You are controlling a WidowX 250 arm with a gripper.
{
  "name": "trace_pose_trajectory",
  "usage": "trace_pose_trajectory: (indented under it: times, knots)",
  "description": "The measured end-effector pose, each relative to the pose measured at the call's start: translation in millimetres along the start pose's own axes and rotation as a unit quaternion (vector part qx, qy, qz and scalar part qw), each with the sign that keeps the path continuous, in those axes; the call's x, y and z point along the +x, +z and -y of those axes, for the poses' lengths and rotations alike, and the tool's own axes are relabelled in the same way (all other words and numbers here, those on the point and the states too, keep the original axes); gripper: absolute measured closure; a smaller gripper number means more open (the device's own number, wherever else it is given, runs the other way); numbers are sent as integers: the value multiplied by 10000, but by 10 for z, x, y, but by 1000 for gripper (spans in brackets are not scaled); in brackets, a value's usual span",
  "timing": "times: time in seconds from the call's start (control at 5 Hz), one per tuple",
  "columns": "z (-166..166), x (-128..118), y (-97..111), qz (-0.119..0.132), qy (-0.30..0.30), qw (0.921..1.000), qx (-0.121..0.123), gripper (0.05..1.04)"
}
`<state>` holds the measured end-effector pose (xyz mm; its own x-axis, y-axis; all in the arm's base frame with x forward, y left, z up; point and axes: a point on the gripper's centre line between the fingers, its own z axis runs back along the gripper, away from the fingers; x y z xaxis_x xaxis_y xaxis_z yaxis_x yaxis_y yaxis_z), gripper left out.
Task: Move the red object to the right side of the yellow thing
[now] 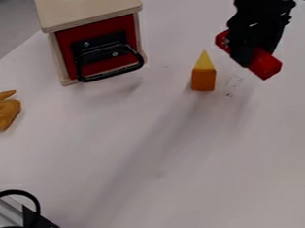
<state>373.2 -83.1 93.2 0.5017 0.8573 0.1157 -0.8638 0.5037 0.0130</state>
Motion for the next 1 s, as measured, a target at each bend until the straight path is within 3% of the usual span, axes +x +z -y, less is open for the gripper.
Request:
trace_pose_trajectory:
  times: [0.2,0.6,0.8,1.0]
  knots:
    - [316,46,58,-120,-518,9985,-144,523]
    - [563,68,-308,-327,-1284,9911,-130,523]
    - [643,101,-396,-172,-1521,9877,-322,523]
    - [681,34,-575,-357,-1636,9852,-369,523]
